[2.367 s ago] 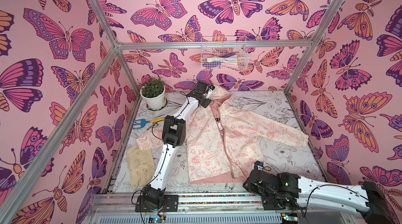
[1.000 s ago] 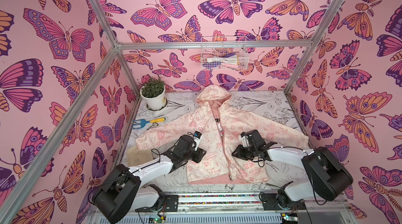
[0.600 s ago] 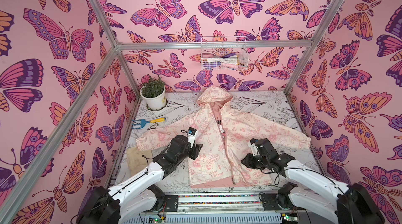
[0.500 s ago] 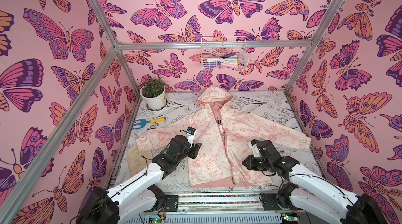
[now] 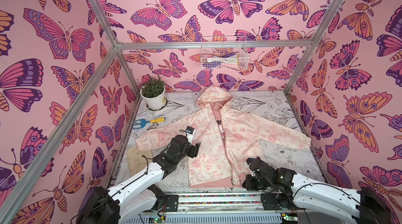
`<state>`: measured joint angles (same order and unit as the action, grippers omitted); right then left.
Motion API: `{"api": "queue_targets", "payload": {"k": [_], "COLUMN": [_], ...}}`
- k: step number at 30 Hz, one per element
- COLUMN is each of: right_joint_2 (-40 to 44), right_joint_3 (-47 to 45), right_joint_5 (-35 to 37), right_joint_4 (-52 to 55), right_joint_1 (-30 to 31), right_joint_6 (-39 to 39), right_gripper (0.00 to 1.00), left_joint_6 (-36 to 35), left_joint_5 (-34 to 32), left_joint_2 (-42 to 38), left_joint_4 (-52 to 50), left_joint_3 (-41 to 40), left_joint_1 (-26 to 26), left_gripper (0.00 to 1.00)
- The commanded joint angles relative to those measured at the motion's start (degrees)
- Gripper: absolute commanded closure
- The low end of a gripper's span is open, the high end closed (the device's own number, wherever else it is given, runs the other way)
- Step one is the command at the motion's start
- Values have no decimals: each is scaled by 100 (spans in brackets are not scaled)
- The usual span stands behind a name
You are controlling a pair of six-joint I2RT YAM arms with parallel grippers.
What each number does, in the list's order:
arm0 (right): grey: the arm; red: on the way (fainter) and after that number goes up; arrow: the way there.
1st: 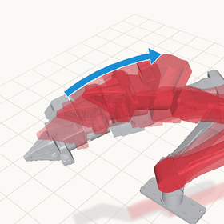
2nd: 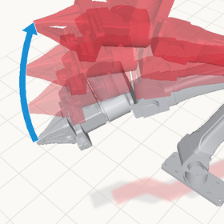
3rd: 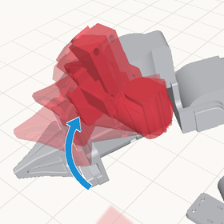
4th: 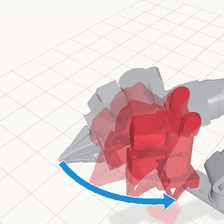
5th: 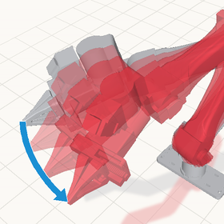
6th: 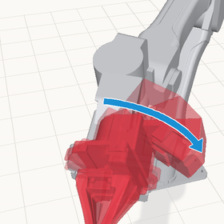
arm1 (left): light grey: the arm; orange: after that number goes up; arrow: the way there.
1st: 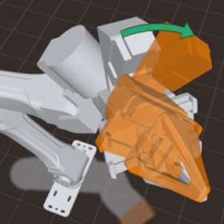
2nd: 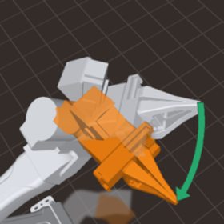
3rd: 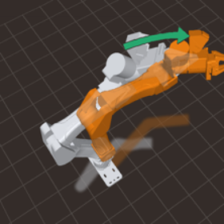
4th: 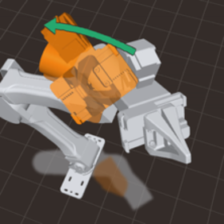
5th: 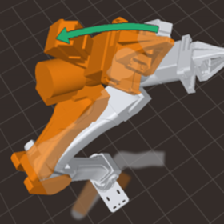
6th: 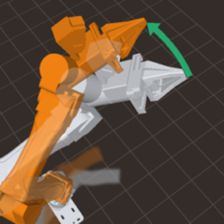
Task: Unzip the jacket
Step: Smooth out the jacket at the center of the board, then reset both arms
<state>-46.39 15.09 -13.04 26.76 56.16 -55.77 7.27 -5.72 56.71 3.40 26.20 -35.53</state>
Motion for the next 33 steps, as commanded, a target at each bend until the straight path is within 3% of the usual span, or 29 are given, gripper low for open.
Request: {"api": "queue_targets", "payload": {"k": [1, 5, 7, 11, 14, 17, 20, 22, 23, 24, 27, 30, 32, 33], "right_joint_2": [78, 129, -28, -534, -720, -584, -381, -608, -865, -1202, -2234, -3076, -3248, -3653], "right_joint_3": [205, 879, 1146, 1531, 1947, 1935, 1169, 329, 115, 111, 764, 571, 599, 461], "right_joint_5": [525, 1104, 1153, 1088, 1831, 2661, 3040, 3374, 3455, 3461, 3920, 4259, 3665, 3552], "right_joint_4": [1411, 1632, 1393, 767, 320, -905, -3330, -5619, -6349, -6637, -5699, -6972, -6958, -7833], "right_joint_1": [87, 36, -137, -630, -1146, -1976, -3039, -3698, -3990, -4351, -4866, -4788, -4834, -4892], "right_joint_6": [-36, 373, 692, 1418, 2488, 3247, 3950, 4425, 4564, 4630, 4733, 5254, 5426, 5377], "right_gripper": [97, 98, 97, 94, 92, 86, 75, 60, 58, 56, 52, 54, 56, 56], "left_joint_6": [-199, -218, -137, -106, -535, -1228, -1431, -778, -353, 156, 943, 973, 1163, 1201], "left_joint_5": [-329, -853, -1458, -2362, -2530, -2534, -2433, -2353, -2274, -2152, -1623, -1014, -880, -779], "left_joint_2": [-222, -391, -466, -641, -860, -1097, -1138, -1094, -1030, -889, -104, 918, 1493, 1817], "left_joint_4": [-5, -170, -260, -118, 673, 2353, 3709, 3615, 3506, 3521, 4156, 4776, 5440, 5928], "left_joint_3": [-145, -113, -80, -111, -372, -941, -1263, -1180, -1152, -1150, -1271, -1309, -1420, -1519], "left_joint_1": [2, 1, 2, 78, 190, 431, 1149, 1959, 2334, 2758, 3711, 4130, 4237, 4273], "left_gripper": [22, 13, 1, 2, 2, 0, 0, 0, 0, 0, 0, 1, 2, 2]}}
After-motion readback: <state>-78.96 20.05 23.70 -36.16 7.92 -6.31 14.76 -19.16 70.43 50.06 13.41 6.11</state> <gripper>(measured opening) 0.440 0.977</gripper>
